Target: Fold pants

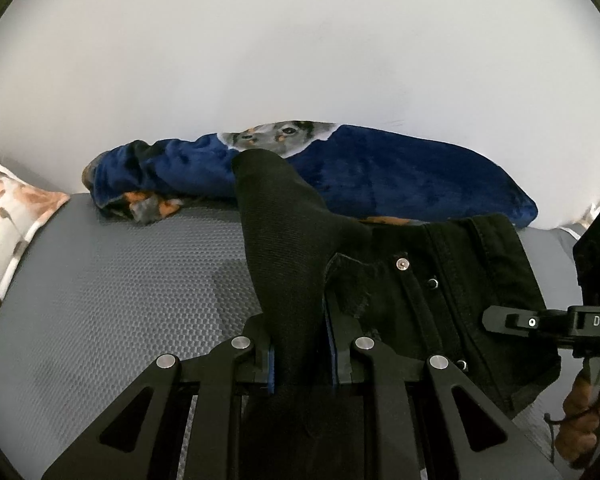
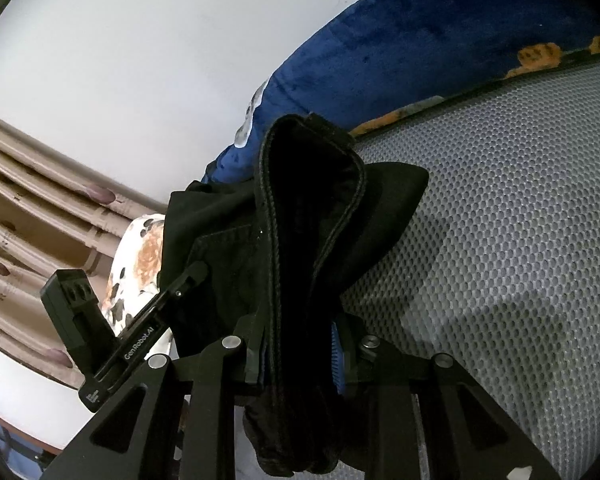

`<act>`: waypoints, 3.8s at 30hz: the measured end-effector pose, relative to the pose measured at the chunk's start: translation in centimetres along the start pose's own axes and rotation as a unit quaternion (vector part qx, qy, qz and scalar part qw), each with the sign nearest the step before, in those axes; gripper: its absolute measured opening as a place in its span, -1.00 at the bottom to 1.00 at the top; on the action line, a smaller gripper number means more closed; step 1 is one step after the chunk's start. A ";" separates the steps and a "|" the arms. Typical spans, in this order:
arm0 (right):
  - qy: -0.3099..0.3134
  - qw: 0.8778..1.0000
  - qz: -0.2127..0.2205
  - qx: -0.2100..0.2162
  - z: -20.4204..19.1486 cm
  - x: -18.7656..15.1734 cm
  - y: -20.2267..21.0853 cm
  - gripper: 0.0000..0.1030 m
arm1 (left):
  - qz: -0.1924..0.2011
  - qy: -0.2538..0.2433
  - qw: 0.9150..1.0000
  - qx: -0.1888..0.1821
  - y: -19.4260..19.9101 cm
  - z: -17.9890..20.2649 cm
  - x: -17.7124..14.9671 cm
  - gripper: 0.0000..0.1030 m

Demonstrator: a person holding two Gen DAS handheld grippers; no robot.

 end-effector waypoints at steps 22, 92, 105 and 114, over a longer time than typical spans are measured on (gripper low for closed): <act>0.002 1.000 0.003 -0.015 0.1 1.9 -2.9 -0.57 | -0.004 0.003 1.000 0.007 -2.3 -1.9 0.7 -0.63; 0.097 0.964 0.120 -0.217 -1.8 0.1 -8.9 -0.25 | 0.019 0.032 0.994 0.100 -4.8 -4.6 -1.1 0.33; 0.091 0.964 0.121 -0.220 -1.8 0.2 -8.9 -0.12 | 0.018 0.029 0.994 0.105 -4.8 -4.6 -1.3 0.44; 0.086 0.963 0.123 -0.223 -1.6 0.4 -9.0 -0.03 | 0.017 0.028 0.994 0.107 -4.7 -4.6 -1.1 0.49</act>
Point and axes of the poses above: each gripper's, at about its wrist camera, not at the fingertips, and y roughly against the way its jaws point, z to its right, x to its top, the point moved 4 cm from there along -y, roughly the way its jaws point, and after that the axes turned 6 degrees about -z, right-handed, at the moved point
